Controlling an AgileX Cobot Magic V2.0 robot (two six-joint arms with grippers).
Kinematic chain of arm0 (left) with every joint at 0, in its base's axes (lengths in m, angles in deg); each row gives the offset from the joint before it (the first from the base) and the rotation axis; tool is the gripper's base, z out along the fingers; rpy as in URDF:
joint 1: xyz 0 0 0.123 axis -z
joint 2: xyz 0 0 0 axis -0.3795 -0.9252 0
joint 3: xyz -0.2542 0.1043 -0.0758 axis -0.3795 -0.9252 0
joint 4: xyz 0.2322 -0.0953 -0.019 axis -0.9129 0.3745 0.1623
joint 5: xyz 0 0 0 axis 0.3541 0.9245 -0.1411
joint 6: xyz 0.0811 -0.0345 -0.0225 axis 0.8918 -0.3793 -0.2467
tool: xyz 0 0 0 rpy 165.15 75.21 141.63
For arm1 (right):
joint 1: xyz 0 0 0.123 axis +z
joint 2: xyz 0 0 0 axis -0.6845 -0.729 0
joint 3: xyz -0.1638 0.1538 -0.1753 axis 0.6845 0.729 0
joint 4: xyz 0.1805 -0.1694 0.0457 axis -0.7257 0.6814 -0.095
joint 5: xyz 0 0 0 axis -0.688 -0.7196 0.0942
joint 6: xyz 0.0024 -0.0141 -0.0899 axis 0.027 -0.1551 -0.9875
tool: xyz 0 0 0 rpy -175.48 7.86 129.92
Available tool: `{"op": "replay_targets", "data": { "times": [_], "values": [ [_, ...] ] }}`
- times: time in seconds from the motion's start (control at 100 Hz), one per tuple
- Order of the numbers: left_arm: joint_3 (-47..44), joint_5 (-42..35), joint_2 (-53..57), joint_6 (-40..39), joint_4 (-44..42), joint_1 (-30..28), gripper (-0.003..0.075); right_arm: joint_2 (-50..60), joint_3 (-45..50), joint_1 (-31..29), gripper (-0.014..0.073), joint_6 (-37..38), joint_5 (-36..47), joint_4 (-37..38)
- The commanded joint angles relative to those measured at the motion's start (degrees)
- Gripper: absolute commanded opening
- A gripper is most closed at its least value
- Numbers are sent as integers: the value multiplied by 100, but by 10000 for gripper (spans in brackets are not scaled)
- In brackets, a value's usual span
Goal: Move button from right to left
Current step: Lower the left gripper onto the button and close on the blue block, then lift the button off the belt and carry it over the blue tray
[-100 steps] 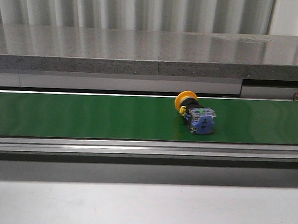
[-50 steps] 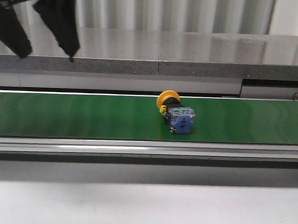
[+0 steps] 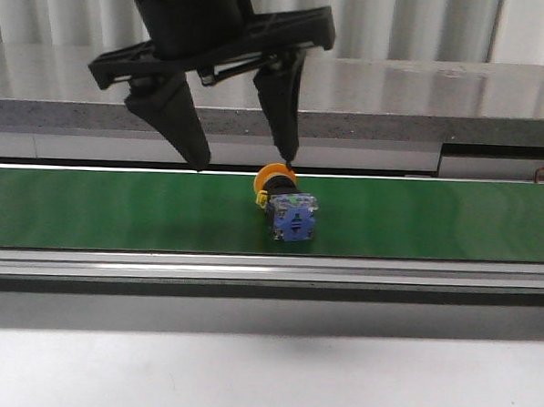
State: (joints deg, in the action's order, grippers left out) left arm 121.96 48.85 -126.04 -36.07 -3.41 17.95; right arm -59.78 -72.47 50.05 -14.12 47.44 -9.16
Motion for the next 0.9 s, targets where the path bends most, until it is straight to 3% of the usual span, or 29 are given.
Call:
{"op": "replay_targets", "data": {
  "times": [0.0,0.43,0.52,0.72,0.89],
  "values": [
    [266,-174,77,-61,201,75,514,-65,-152,-5,-65,-50,408,0],
    [290,-273,-407,-170,97,75,496,-64,-152,-5,-66,-50,408,0],
    [290,-273,-434,-205,77,75,411,-64,-152,-5,-66,-50,408,0],
    [290,-273,-371,-258,-15,75,99,-64,-152,-5,-66,-50,408,0],
    [290,-249,-11,-270,-261,75,18,-64,-152,-5,-66,-50,408,0]
  ]
}}
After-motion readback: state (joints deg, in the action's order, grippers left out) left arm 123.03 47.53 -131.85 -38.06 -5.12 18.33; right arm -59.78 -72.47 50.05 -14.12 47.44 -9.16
